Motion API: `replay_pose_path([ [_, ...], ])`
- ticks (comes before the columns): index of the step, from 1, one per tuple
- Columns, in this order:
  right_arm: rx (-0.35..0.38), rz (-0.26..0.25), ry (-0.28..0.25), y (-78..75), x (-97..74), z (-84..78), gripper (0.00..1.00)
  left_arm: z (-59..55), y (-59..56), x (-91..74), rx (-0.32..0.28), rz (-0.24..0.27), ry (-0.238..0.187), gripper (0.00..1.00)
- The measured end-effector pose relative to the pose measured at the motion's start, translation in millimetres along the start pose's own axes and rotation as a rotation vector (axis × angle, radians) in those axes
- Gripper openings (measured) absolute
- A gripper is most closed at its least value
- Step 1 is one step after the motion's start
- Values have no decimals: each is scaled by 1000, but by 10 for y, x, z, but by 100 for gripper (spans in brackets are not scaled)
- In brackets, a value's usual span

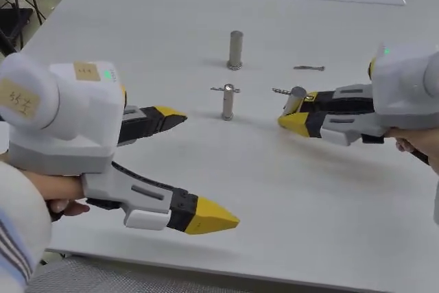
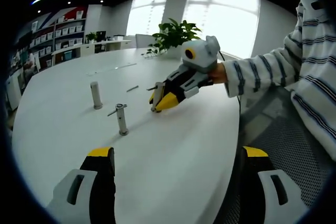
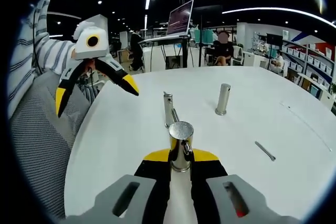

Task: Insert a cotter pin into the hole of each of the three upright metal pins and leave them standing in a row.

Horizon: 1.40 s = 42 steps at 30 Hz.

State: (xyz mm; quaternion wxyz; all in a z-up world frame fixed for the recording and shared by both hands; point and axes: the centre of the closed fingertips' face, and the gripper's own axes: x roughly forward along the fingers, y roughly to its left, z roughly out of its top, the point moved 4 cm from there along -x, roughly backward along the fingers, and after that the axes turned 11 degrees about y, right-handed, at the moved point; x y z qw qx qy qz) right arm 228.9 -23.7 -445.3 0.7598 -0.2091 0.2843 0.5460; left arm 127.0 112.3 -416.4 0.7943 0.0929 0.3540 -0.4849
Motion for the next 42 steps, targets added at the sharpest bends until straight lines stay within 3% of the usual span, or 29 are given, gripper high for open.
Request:
replay_pose_path([
  [7,1,10,17,-63,58,-74,8,-10,24,11,-22,6,-2,99],
  [12,1,13,18,-78,80,-100,8,15,4,12,-55,2,-40,99],
  [33,-35,-13,2,-98,102,-85,9,-29,-10,33,-74,2,-22,99],
  [38,8,-13,-14,-100,76,-53,27,-15,-6,20,-70,4,-23,99],
  [42,41,-18,-17,-55,-22,0,33,-10,-16,8,-66,7,-25,99],
])
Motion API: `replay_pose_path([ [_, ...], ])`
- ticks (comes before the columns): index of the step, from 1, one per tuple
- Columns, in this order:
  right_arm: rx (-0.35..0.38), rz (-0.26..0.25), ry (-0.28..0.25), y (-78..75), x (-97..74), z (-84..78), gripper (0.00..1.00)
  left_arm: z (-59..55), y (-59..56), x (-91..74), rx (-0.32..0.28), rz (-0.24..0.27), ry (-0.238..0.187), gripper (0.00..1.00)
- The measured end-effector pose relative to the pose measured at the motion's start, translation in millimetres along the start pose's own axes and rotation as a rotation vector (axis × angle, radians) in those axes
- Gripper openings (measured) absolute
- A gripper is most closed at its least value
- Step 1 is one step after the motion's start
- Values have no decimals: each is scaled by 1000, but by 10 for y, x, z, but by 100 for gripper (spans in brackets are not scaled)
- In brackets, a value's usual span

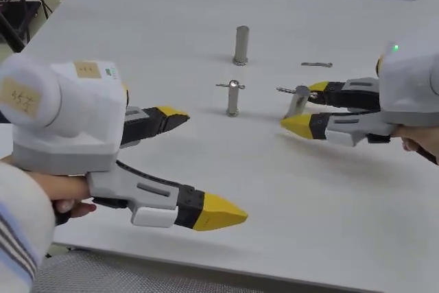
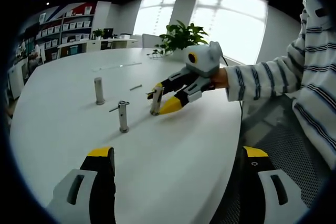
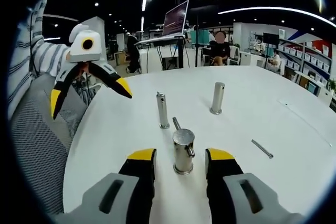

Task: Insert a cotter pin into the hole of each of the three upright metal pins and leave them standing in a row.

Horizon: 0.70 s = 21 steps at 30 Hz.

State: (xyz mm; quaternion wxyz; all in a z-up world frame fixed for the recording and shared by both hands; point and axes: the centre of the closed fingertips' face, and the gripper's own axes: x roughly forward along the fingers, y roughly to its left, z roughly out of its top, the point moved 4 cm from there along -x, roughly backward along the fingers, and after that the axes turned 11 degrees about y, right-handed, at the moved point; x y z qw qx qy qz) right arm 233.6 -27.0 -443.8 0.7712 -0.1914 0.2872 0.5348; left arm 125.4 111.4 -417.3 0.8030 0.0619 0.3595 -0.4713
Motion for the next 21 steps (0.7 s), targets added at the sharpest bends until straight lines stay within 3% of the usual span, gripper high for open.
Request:
replay_pose_path([
  [9,78,-29,-54,145,-369,159,57,6,-22,-39,5,5,-7,99],
  [12,101,-27,-62,241,-492,188,59,13,-24,-55,7,7,-11,99],
  [18,160,-71,-44,353,-664,153,79,-1,-13,-76,3,21,5,99],
  [21,208,-90,-56,404,-779,136,82,11,-6,-88,1,28,-6,99],
])
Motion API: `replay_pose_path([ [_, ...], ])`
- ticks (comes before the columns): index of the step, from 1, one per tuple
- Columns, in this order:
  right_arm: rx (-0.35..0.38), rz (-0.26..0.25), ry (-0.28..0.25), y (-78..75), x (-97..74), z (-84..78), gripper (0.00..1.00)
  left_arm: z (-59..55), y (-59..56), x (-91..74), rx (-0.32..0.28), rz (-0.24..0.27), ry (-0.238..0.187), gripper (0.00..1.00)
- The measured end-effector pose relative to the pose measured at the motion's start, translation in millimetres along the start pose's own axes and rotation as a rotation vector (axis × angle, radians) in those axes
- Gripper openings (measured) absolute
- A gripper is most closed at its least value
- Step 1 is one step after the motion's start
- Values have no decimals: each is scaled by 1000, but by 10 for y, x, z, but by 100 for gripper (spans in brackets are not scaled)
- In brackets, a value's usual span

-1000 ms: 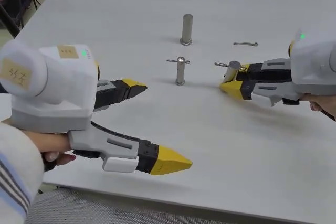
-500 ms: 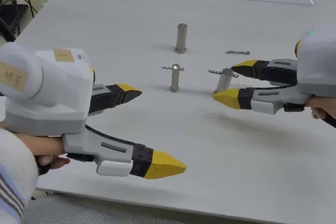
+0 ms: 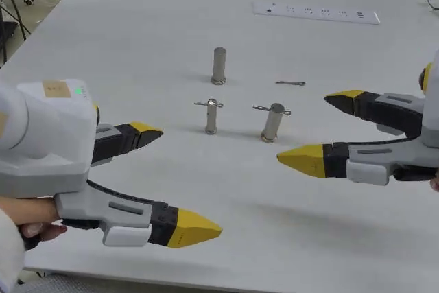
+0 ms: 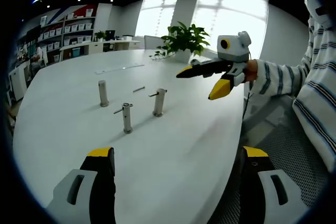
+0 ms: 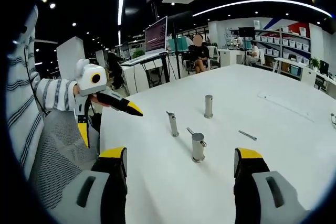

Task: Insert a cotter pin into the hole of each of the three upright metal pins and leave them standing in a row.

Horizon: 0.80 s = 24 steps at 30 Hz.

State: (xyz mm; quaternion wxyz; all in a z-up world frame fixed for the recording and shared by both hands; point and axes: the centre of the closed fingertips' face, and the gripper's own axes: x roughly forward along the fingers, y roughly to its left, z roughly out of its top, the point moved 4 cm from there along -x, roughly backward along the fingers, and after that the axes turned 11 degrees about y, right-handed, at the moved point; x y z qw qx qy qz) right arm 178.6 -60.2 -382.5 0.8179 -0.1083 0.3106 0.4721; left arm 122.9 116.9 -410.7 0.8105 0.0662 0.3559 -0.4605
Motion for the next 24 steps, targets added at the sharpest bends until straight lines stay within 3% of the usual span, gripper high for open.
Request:
replay_pose_path([
  [8,120,-101,-20,-25,-299,-83,87,-15,7,3,-30,-1,3,99],
  [11,175,-143,-10,-54,-371,-158,94,-17,11,4,-47,0,-4,98],
  [17,250,-161,3,-58,-446,-287,97,4,54,-18,-77,10,-23,97],
  [24,309,-160,6,21,-540,-367,98,159,175,-100,-68,46,-64,96],
])
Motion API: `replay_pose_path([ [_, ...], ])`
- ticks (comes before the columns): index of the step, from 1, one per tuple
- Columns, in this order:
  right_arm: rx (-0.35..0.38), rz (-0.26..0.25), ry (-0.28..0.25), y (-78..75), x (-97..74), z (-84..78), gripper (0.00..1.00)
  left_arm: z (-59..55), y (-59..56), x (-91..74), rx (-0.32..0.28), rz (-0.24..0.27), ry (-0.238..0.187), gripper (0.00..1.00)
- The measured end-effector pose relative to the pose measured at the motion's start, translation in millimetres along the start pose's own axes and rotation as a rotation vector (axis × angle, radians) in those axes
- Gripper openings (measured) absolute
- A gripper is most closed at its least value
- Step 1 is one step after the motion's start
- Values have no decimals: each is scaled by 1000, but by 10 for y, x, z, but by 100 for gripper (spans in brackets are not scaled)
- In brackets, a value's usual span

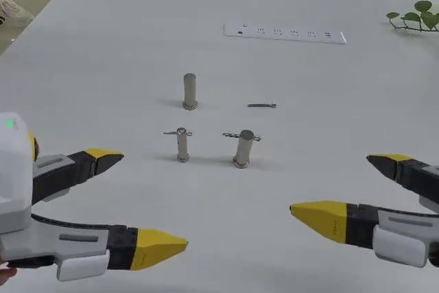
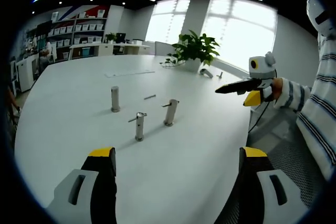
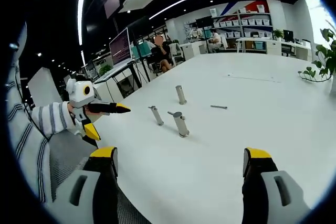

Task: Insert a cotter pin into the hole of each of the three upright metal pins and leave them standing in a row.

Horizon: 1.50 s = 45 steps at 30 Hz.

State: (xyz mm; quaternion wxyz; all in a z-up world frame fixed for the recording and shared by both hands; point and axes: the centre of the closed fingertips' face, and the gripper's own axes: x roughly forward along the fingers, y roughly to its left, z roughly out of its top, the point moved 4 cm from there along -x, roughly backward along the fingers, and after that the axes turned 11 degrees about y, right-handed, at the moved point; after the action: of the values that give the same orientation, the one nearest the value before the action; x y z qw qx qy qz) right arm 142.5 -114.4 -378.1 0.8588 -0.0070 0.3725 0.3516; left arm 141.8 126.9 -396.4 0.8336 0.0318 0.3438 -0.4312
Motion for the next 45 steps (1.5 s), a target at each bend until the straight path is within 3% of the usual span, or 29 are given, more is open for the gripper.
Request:
replay_pose_path([
  [6,37,-2,2,-10,-88,-69,98,207,226,1,12,33,-20,96],
  [11,73,3,-7,-14,-113,-89,98,467,462,55,29,70,-43,96],
  [13,79,5,-5,-10,-117,-96,98,604,572,99,37,81,-62,96],
  [20,105,-6,-9,-50,-143,-122,98,868,843,304,69,107,-64,96],
  [28,121,-10,10,-80,-147,-161,98,1012,1104,623,79,111,-25,94],
  [35,133,-6,31,-102,-115,-188,97,1071,1296,864,77,114,-1,88],
  [45,145,1,60,-118,-54,-223,95,1059,1442,1156,61,103,30,62],
])
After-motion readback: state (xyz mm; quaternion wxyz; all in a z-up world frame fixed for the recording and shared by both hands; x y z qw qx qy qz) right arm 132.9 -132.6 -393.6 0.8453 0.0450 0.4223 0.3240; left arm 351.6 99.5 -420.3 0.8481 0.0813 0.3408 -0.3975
